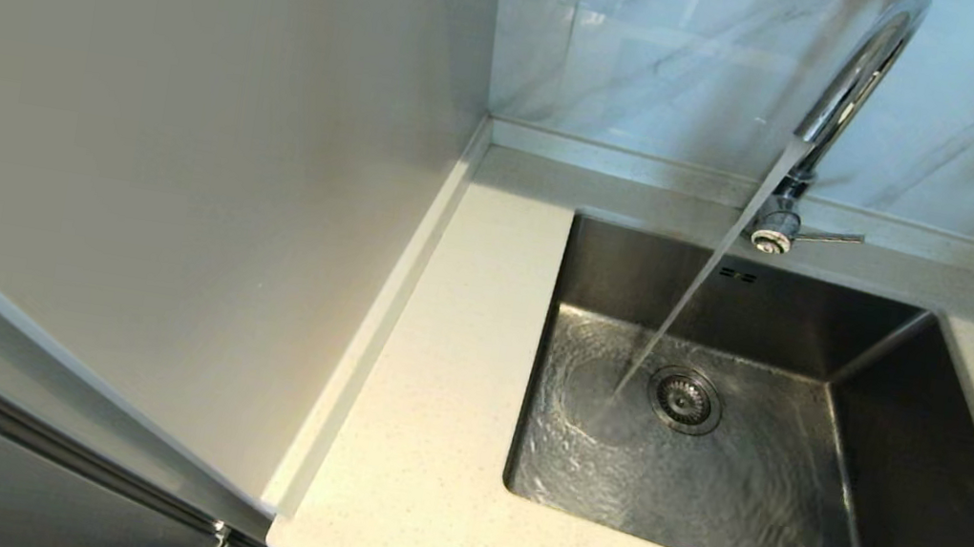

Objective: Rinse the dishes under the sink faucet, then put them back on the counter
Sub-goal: Place the plate on the table

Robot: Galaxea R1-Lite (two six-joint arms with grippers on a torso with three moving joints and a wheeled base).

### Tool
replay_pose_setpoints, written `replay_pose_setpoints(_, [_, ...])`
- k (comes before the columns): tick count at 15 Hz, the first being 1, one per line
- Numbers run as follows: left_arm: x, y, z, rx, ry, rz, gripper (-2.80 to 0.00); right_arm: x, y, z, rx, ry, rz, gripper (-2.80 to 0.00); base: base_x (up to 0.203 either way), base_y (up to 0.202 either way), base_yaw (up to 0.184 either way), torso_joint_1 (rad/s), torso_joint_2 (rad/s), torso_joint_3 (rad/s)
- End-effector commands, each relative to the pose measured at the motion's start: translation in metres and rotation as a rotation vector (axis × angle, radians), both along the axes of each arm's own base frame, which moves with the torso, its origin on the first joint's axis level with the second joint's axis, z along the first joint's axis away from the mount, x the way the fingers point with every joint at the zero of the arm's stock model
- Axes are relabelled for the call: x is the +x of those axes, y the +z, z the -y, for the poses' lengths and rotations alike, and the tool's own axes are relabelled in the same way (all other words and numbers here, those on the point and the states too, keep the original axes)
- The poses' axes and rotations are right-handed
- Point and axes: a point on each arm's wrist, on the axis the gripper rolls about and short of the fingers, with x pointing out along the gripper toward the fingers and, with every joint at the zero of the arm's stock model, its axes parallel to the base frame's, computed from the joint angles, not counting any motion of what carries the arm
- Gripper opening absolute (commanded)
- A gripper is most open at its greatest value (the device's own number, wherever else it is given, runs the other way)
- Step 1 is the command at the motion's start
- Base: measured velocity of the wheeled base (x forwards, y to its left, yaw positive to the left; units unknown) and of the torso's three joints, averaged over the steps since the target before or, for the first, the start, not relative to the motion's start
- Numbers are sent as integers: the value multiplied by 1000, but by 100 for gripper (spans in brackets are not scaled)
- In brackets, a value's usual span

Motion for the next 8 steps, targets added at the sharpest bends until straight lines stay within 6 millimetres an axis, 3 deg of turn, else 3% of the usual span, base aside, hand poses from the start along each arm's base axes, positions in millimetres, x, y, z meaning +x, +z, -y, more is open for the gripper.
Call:
replay_pose_setpoints(1, [0,0,0,0,1,0,-280,21,5,11,-61,56,-25,0,0,0,0,0,0,0])
replay_pose_setpoints(5, [0,0,0,0,1,0,-280,45,22,23,-156,143,-44,0,0,0,0,0,0,0])
replay_pose_setpoints(8, [0,0,0,0,1,0,-280,63,28,34,-310,69,-172,0,0,0,0,0,0,0])
